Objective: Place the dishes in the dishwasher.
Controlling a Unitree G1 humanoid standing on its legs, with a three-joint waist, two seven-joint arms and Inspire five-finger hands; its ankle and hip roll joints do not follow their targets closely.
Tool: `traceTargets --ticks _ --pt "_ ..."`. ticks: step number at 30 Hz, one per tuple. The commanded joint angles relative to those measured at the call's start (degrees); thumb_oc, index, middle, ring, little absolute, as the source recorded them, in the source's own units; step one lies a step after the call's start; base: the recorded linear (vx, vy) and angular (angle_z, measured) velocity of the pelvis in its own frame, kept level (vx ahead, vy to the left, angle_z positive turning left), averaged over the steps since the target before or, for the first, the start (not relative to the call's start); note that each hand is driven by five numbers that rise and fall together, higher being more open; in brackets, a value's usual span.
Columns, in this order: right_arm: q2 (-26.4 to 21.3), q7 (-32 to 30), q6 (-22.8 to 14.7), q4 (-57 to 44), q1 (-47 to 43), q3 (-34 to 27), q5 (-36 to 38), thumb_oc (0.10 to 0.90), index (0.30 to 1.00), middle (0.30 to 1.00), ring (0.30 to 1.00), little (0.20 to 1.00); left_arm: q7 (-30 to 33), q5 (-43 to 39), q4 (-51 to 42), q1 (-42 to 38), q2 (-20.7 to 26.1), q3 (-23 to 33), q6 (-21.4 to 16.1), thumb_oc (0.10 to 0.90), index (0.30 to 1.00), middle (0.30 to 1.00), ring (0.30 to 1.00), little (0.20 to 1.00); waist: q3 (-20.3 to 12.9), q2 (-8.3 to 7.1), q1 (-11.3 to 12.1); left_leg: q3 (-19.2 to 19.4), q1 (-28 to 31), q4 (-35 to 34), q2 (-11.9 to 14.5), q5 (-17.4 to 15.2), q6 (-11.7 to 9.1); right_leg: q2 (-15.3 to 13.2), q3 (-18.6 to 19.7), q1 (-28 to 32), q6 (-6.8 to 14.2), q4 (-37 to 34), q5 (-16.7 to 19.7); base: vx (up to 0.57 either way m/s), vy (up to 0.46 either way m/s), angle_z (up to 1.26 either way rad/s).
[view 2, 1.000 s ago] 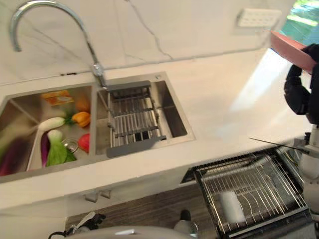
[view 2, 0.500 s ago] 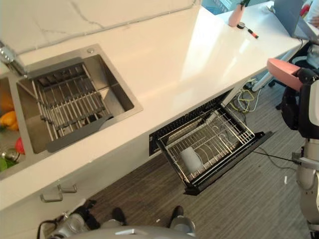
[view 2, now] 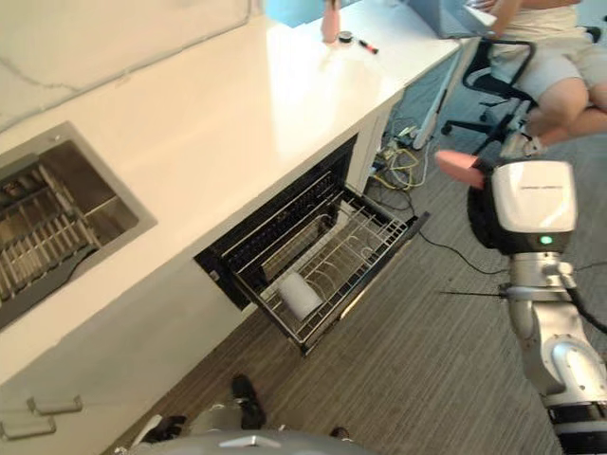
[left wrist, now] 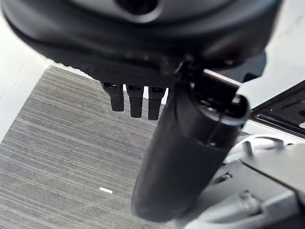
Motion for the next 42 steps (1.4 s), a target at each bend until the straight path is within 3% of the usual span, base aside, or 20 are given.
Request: traceTargets --ticks 1,8,16,23,27,33,40,41,42 --pt "-5.55 -0.72 -2.65 -2.40 -7.63 -0.13 -0.33 0.400 0.300 0.300 0.300 0.300 0.32 -1.85 1.80 -2.19 -0.40 -1.49 -0.75 0.800 0.900 0.900 0.900 0.900 -0.84 1.48 2.17 -0.22 6.95 -7.10 2.02 0.83 -5.23 -0.56 -0.34 5.25 3.02 1.16 -5.91 0.00 -0.100 0.13" --pt "-6.31 2.22 -4.32 3.12 -14.02 12.37 -2.18 0.400 0.300 0.300 0.300 0.300 -0.11 -2.79 2.48 -1.13 -0.69 -1.85 -0.75 0.800 0.900 0.900 0.900 0.900 -0.20 1.92 4.63 -2.43 7.09 -7.35 2.36 2.11 -6.11 0.81 -2.19 6.29 1.92 0.95 -6.99 0.02 -0.064 0.28" --pt "-6.46 2.57 -4.47 7.10 -21.00 20.60 -3.68 0.400 0.300 0.300 0.300 0.300 0.33 -2.36 3.74 -0.36 0.05 -1.51 -0.50 0.800 0.900 0.900 0.900 0.900 -0.01 2.05 7.27 -4.43 5.99 -7.81 1.40 2.47 -6.11 1.08 -4.34 6.68 1.61 1.00 -6.97 0.04 0.001 0.26" --pt "-2.69 3.44 -4.30 14.89 -27.01 29.21 -4.15 0.400 0.300 0.300 0.300 0.300 0.63 -3.24 3.33 -0.21 0.92 -2.14 -0.31 0.800 0.900 0.900 0.900 0.900 0.93 2.00 11.14 -5.96 3.98 -7.81 0.27 2.87 -5.73 0.87 -8.84 6.88 1.10 2.61 -7.28 0.04 0.009 0.44" --pt "-0.08 2.87 -3.29 19.87 -29.82 31.89 -4.05 0.400 0.300 0.300 0.300 0.300 0.85 -4.26 2.75 -0.39 1.03 -2.71 -0.27 0.800 0.900 0.900 0.900 0.900 1.71 2.37 11.97 -6.44 2.74 -7.68 0.00 3.19 -5.60 0.39 -10.66 6.08 0.75 4.32 -8.07 0.02 0.009 0.43" --pt "4.82 2.24 -1.24 26.99 -32.22 35.73 -5.21 0.400 0.300 0.300 0.300 0.300 1.56 -6.38 0.96 -0.95 1.10 -3.59 -0.87 0.800 0.900 0.900 0.900 0.900 4.08 3.98 13.68 -7.22 0.45 -7.76 0.13 4.64 -6.19 -0.01 -12.10 3.94 0.09 4.73 -8.78 -0.02 -0.014 0.16" --pt "8.79 0.93 1.55 39.57 -32.88 39.78 -9.54 0.400 0.300 0.300 0.300 0.300 1.80 -7.55 -0.62 -1.45 1.15 -4.79 -1.62 0.800 0.900 0.900 0.900 0.900 5.04 6.12 13.21 -7.79 -0.05 -8.17 0.48 5.70 -6.72 -0.20 -12.81 3.18 -0.59 5.20 -9.36 -0.01 -0.003 0.07" --pt "9.02 0.75 1.56 39.94 -33.04 39.96 -9.60 0.497 0.446 0.446 0.446 0.446 1.79 -7.55 -0.64 -1.38 1.15 -4.74 -1.62 0.800 0.900 0.900 0.900 0.900 5.00 6.12 13.16 -7.79 -0.03 -8.22 0.51 5.74 -6.74 -0.13 -12.79 3.19 -0.61 5.13 -9.31 0.00 0.000 0.00" --pt "9.87 1.74 1.74 42.47 -32.34 41.00 -10.63 0.800 0.900 0.900 0.900 0.900 1.59 -7.39 -0.62 -1.52 1.16 -4.83 -1.84 0.800 0.900 0.900 0.900 0.900 4.84 6.36 13.03 -7.87 0.09 -8.40 0.60 5.93 -6.89 -0.02 -12.67 3.26 -0.62 4.65 -9.14 0.00 0.000 0.00"
